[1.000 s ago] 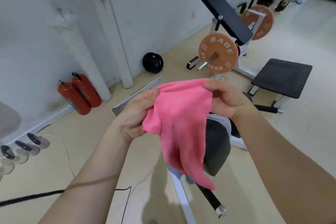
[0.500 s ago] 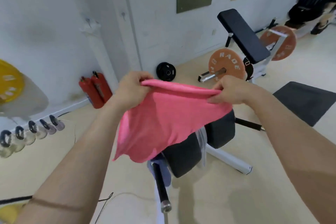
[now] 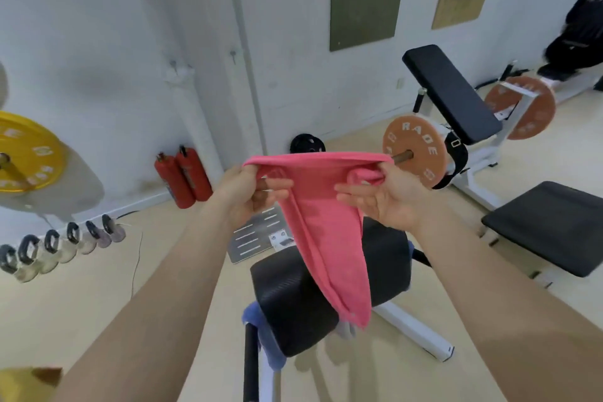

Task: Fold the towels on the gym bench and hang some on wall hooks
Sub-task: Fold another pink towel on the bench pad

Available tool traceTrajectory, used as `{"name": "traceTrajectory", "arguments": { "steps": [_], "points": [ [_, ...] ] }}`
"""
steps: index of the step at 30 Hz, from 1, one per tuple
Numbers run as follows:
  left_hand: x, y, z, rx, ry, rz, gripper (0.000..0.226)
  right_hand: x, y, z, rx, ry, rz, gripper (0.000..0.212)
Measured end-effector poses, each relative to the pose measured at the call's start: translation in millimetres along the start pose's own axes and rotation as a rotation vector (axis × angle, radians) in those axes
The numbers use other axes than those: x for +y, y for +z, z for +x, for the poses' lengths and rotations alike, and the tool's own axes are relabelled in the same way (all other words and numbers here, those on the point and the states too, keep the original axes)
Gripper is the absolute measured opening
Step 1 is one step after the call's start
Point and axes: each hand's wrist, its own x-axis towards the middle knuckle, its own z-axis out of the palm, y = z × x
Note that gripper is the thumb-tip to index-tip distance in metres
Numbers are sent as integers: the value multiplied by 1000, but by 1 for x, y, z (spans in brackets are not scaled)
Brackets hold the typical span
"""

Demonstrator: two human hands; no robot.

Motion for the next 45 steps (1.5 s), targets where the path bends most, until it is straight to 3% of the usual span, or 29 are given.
{"name": "traceTrajectory", "arguments": {
  "steps": [3, 6, 10, 12, 15, 18, 23, 26, 29, 30, 32, 36, 37, 40, 43, 45],
  "points": [
    [5, 9, 31, 51, 39, -168, 33, -15, 6, 42, 33, -89, 19, 31],
    [40, 18, 70, 163, 213, -300, 33, -59, 32, 79, 118, -292, -99, 18],
    [104, 9, 110, 347, 508, -435, 35, -126, 75, 117, 269, -775, -482, 32],
    [127, 2, 120, 434, 612, -448, 35, -146, 86, 133, 270, -1032, -682, 48],
    [131, -10, 131, 492, 629, -519, 37, -153, 81, 158, 354, -1216, -910, 56],
    [96, -31, 138, 419, 563, -474, 43, -133, 49, 178, 475, -1158, -1049, 33],
    [-15, -42, 125, 318, 313, -59, 46, -72, -39, 192, 193, -873, -1242, 12],
    [-88, -29, 103, 221, 86, 205, 40, -18, -102, 204, 231, -608, -1277, 18],
    [-146, -4, 85, 129, -39, 500, 28, 21, -141, 206, 282, -139, -981, 32],
    [-160, 9, 80, 101, -41, 606, 22, 32, -145, 199, 249, -81, -1040, 41],
    [-184, 39, 70, 28, -8, 712, 18, 52, -142, 177, 52, -97, -1238, 57],
    [-205, 90, 56, -48, 78, 806, 11, 98, -107, 120, -613, -16, -1213, 76],
    [-208, 98, 54, -38, 80, 784, 12, 113, -108, 119, -644, -42, -1257, 74],
    [-213, 109, 44, 32, 87, 644, 33, 118, -111, 123, -466, -70, -1303, 59],
    [-206, 106, 31, -59, 30, 494, 25, 96, -119, 125, -530, -62, -1342, 15],
    [-200, 102, 29, -143, 4, 657, 22, 77, -117, 127, -592, -93, -1363, 21]
  ]
}}
